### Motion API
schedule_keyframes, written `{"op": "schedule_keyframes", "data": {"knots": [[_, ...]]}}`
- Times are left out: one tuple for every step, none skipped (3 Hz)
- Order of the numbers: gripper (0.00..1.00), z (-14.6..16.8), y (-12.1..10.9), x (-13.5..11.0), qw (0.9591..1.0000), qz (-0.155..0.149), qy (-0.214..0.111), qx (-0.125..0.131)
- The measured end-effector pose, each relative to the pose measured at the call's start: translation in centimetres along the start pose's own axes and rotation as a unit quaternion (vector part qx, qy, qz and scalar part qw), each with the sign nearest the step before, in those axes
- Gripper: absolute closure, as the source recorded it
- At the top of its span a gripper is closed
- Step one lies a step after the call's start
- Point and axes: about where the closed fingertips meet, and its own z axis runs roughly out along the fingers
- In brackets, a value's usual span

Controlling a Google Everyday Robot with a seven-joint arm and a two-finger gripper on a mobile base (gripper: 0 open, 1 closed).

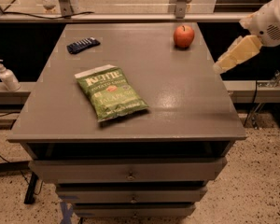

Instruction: Move apple near green jalapeno chip bag

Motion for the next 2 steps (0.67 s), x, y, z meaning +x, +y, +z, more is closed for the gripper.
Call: {"op": "schedule_keyframes", "data": {"knots": [[0.0, 3.67, -2.27, -2.21, 0.9982, 0.045, -0.04, 0.002], [0.0, 3.78, -2.23, -2.23, 0.9981, 0.045, -0.041, 0.001]]}}
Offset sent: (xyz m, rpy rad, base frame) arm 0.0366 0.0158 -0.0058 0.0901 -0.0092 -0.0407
